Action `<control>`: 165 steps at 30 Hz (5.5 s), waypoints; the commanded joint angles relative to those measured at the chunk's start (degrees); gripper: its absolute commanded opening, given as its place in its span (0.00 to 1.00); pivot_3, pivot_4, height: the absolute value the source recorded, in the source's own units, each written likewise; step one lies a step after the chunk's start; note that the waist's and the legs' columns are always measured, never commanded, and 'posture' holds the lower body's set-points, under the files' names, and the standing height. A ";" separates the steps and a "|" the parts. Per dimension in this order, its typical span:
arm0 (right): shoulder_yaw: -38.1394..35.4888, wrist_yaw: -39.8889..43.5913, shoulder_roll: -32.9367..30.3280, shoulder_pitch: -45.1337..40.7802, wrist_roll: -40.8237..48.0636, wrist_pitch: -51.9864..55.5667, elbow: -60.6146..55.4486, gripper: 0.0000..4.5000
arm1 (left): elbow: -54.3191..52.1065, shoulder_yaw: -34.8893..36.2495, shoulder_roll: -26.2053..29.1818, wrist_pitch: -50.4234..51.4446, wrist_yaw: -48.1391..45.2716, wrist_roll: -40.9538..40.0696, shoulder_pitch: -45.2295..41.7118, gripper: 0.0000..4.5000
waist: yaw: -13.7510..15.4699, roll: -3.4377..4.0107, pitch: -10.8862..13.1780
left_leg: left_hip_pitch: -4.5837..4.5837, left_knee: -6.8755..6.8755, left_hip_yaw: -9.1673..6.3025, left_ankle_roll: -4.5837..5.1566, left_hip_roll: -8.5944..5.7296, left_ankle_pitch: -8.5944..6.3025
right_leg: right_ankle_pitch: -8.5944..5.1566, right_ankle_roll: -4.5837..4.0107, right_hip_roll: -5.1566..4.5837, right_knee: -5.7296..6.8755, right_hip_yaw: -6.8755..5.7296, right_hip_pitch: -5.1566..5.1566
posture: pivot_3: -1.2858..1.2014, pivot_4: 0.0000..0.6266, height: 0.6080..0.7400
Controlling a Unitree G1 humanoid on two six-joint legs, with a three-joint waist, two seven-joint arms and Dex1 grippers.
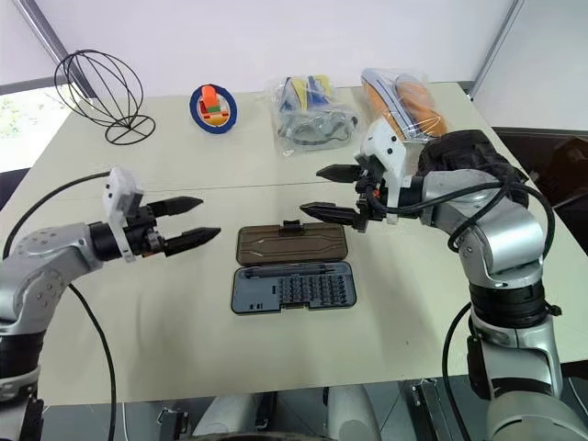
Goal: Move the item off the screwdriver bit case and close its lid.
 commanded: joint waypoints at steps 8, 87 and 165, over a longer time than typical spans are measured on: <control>2.63 -4.37 -1.07 0.34 -3.34 -6.55 5.17 0.87 | -16.27 -2.81 2.00 0.18 0.85 -0.77 12.18 0.00 | 0.03 -0.01 -0.01 | 0.02 0.01 0.02 0.00 0.01 0.00 | -0.01 -0.01 0.06 -0.01 0.00 0.03 | 0.52 0.24 1.00; 18.89 -0.48 4.57 -8.71 -40.00 -59.51 40.59 0.01 | 3.83 4.99 -9.65 2.52 9.98 -6.44 -1.72 0.00 | -0.16 0.02 -0.30 | 0.96 -0.22 -0.07 0.00 0.05 0.01 | -0.10 -0.03 0.16 -0.07 -0.08 0.85 | 0.52 0.24 1.00; 31.36 -13.53 -6.65 15.91 -8.72 -0.36 -17.94 0.01 | 73.75 -26.36 -25.77 -32.86 -32.26 34.37 -45.57 0.00 | 0.14 -0.10 0.12 | -0.87 0.31 0.03 0.09 -0.10 -0.01 | 0.04 0.12 0.02 -0.01 -0.19 -0.63 | 0.52 0.24 1.00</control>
